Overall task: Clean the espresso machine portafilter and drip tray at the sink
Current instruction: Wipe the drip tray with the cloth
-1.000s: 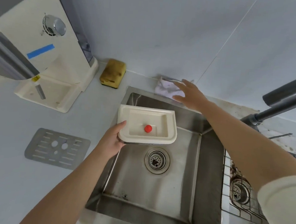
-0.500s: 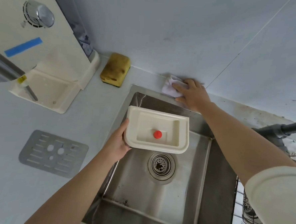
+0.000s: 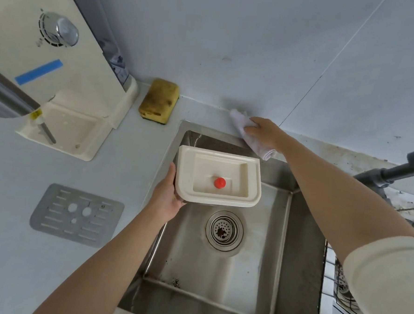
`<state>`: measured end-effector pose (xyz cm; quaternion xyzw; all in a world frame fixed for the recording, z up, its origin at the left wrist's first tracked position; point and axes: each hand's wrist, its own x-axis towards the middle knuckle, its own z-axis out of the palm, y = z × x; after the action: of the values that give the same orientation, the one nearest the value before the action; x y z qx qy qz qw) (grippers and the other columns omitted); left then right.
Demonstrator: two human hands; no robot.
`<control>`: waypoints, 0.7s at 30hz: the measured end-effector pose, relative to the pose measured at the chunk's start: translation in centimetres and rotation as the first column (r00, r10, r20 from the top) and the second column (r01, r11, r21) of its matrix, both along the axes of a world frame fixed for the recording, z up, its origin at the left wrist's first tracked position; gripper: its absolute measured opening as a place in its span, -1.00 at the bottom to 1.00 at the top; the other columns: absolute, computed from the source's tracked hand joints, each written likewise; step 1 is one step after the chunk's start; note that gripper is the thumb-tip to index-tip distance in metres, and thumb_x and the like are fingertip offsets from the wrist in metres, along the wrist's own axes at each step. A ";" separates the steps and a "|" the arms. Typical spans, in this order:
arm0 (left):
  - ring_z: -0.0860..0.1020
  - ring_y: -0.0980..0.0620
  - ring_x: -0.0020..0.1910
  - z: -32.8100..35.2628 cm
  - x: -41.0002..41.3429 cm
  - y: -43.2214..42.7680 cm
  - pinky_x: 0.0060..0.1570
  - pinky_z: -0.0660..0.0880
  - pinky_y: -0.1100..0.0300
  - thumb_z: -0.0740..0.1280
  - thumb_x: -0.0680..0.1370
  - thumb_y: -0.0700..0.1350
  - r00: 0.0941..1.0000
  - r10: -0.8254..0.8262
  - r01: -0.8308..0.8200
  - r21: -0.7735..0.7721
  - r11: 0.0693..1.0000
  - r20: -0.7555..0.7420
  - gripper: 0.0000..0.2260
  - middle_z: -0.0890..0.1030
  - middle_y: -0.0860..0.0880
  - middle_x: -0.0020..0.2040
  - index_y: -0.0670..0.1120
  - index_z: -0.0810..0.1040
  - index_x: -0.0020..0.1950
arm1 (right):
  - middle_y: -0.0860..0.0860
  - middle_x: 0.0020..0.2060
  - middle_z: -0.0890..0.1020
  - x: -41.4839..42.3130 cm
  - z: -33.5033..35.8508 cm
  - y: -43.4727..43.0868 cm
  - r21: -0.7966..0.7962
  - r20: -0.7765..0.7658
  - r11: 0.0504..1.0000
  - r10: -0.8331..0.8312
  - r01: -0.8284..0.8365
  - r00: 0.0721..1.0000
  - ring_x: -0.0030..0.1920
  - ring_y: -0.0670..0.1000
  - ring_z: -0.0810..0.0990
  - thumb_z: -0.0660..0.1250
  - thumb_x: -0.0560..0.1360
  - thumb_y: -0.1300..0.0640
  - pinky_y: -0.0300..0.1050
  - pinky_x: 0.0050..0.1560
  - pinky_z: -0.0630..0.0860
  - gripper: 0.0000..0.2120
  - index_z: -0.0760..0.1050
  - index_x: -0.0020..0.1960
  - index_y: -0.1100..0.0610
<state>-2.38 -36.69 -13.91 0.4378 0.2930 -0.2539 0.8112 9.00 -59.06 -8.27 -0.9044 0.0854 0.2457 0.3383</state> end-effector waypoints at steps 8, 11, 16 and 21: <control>0.59 -0.06 0.05 1.6 -0.5 -1.1 -0.12 0.54 0.03 0.01 0.61 0.16 1.000 -0.011 0.011 0.044 0.999 0.003 -0.59 0.63 -0.07 0.11 0.01 0.50 0.26 | 0.09 -0.16 0.52 -4.4 4.5 0.4 0.329 0.119 0.937 -0.162 0.115 0.979 -0.11 0.05 0.49 0.14 0.56 0.03 -0.09 -0.05 0.41 -0.79 0.45 0.01 0.15; 0.60 -0.06 0.02 2.5 -0.8 -1.8 -0.15 0.54 0.03 0.02 0.60 0.16 1.000 0.005 -0.007 0.064 0.998 0.020 -0.61 0.63 -0.07 0.10 0.02 0.53 0.18 | 0.04 -0.13 0.50 -6.3 5.9 1.8 0.375 0.183 0.923 -0.162 0.084 0.970 -0.10 0.01 0.47 0.13 0.56 0.08 -0.16 -0.07 0.39 -0.82 0.43 0.07 0.14; 0.61 -0.03 -0.09 4.7 -1.2 -3.1 -0.20 0.54 0.01 0.06 0.60 0.15 0.997 0.044 -0.047 0.053 0.997 0.055 -0.67 0.65 -0.03 -0.09 0.01 0.54 0.03 | 0.09 0.05 0.39 -9.1 6.2 4.9 0.223 0.271 0.975 -0.086 0.024 0.959 0.00 0.02 0.38 0.13 0.57 0.08 -0.19 0.05 0.28 -0.57 0.22 0.43 -0.04; 0.58 -0.05 0.01 6.1 -2.2 -4.0 -0.07 0.54 0.06 0.05 0.59 0.16 0.994 0.002 -0.009 0.065 0.998 0.112 -0.60 0.60 -0.11 0.07 -0.06 0.47 0.21 | 0.06 0.03 0.20 -11.6 6.5 7.2 0.178 0.272 0.982 -0.105 0.057 0.957 0.08 0.11 0.38 0.12 0.58 0.09 -0.15 0.21 0.30 -0.54 0.15 0.46 -0.04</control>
<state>-4.58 -40.71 -7.77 0.4770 0.2565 -0.2171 0.8121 -2.63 -51.87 -1.80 -0.8939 0.0526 0.1075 0.4320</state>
